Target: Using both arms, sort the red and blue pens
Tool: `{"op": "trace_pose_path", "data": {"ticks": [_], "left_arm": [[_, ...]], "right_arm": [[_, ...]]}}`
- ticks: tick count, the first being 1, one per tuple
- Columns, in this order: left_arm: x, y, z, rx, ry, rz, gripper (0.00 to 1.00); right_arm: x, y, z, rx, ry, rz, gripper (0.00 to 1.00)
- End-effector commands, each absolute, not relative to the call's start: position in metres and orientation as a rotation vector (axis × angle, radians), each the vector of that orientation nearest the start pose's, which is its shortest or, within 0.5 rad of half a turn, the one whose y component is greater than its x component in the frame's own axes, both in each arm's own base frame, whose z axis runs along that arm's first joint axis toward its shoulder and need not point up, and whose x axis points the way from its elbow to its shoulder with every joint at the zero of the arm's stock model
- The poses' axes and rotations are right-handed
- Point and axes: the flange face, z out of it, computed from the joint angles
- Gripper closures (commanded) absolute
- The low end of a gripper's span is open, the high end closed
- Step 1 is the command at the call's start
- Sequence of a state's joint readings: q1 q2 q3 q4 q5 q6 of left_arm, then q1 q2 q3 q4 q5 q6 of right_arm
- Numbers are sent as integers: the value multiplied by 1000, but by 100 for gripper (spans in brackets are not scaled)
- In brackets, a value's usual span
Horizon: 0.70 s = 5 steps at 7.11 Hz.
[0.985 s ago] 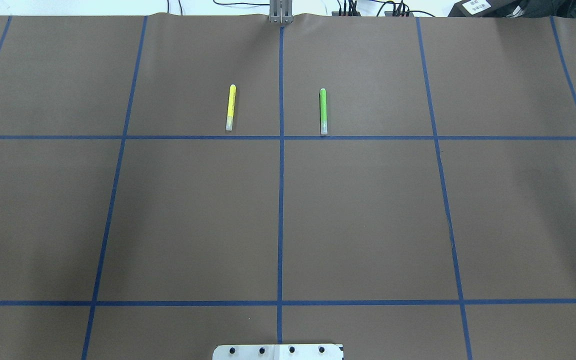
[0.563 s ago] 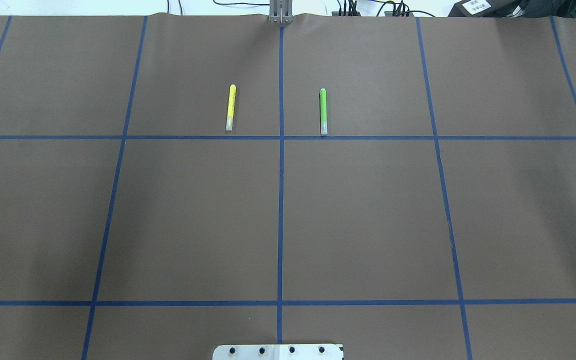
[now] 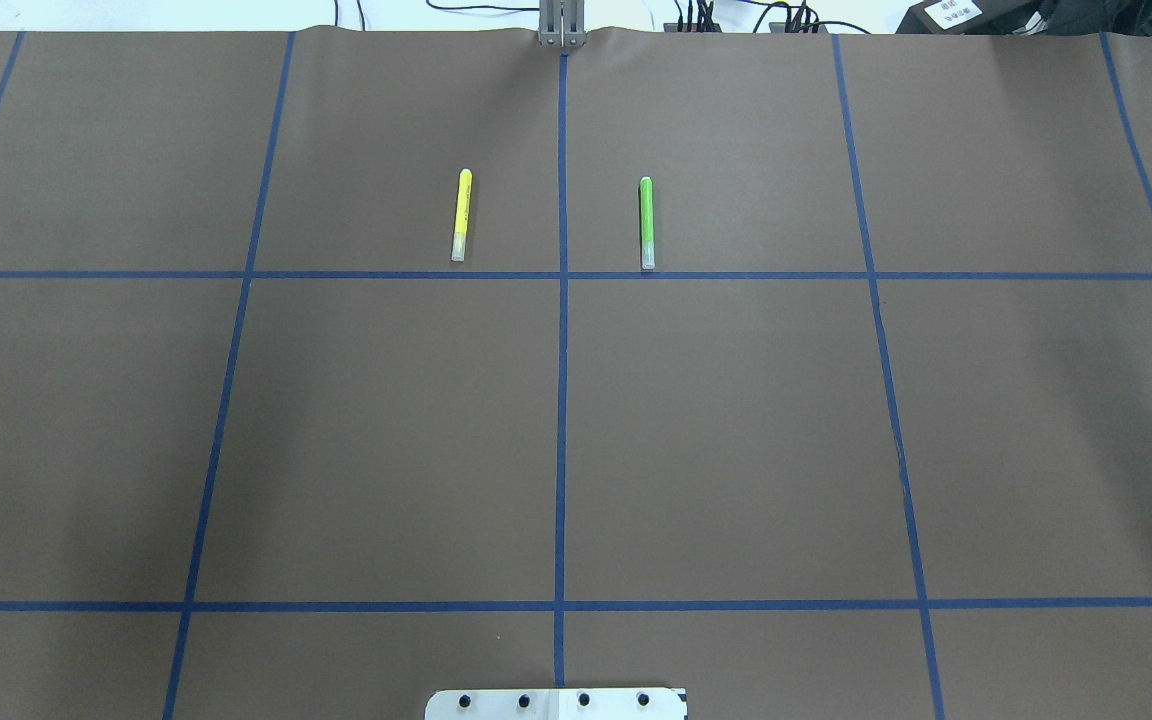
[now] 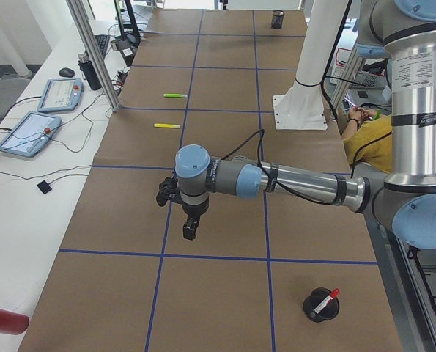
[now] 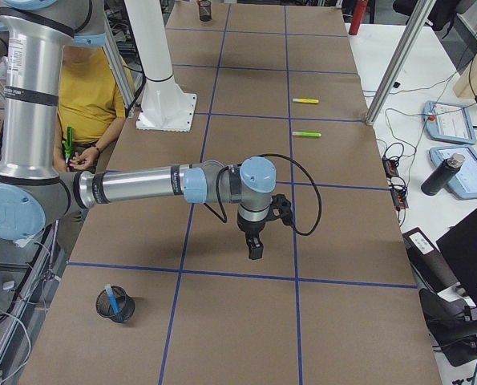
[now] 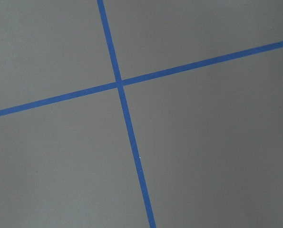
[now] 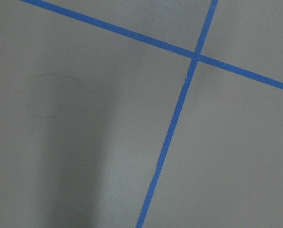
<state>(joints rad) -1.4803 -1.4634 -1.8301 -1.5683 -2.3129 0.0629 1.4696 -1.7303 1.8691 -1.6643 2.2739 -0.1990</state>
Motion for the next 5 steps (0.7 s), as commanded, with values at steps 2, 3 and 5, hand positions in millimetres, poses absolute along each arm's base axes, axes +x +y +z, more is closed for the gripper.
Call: {"op": "trace_pose_path", "data": {"ticks": [2,3,5], "left_arm": [[-25,-456,584,130,743,201,0],[-25,-456,584,130,743,201,0],[-20,-456,584,127,742,211,0]], "right_arm": [[26,-429,600,76,-704,-301,0],[25,-429,600,74,-704,-302,0],[25,-429,601,73,-704,-301,0]]}}
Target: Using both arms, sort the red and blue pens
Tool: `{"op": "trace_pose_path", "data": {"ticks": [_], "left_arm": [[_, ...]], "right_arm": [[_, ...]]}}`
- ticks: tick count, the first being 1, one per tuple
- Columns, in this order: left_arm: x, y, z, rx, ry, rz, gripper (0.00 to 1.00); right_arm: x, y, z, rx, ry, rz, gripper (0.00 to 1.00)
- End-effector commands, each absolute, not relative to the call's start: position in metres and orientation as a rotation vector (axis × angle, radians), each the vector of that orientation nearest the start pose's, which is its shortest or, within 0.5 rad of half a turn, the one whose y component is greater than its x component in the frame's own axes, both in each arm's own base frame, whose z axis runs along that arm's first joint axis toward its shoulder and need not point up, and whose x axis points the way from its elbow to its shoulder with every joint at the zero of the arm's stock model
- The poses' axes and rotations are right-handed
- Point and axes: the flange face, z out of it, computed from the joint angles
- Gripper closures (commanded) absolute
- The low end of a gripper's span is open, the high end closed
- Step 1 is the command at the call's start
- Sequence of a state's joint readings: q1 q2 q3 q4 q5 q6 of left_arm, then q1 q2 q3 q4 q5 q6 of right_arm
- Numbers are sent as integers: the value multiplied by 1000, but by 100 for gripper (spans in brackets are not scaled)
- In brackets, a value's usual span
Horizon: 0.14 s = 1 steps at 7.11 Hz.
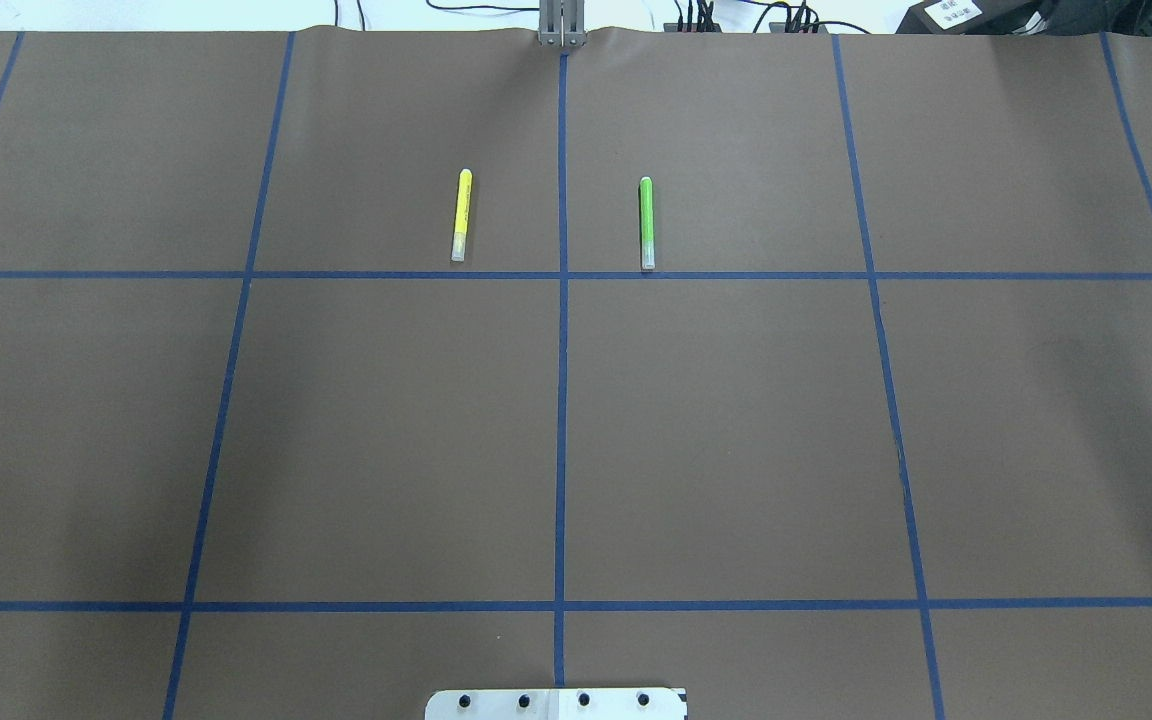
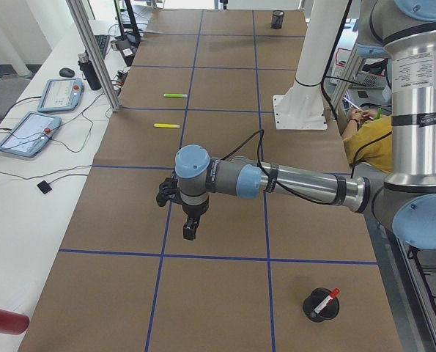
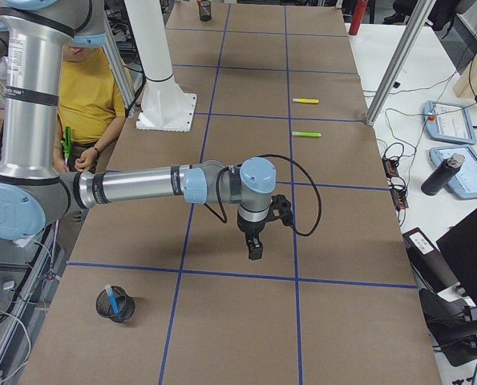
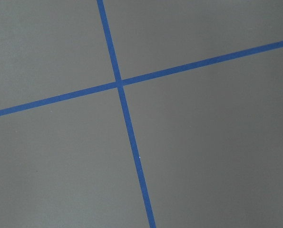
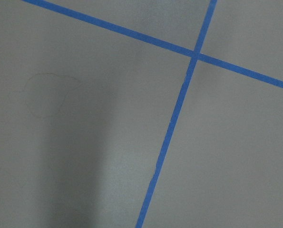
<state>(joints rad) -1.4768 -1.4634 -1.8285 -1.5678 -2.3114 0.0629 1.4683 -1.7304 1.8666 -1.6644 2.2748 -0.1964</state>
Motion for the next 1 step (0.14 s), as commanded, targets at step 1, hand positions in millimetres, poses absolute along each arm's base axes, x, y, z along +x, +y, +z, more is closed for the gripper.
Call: {"op": "trace_pose_path", "data": {"ticks": [1], "left_arm": [[-20,-455,586,123,742,211,0]], "right_arm": [[25,-429,601,73,-704,-301,0]]}}
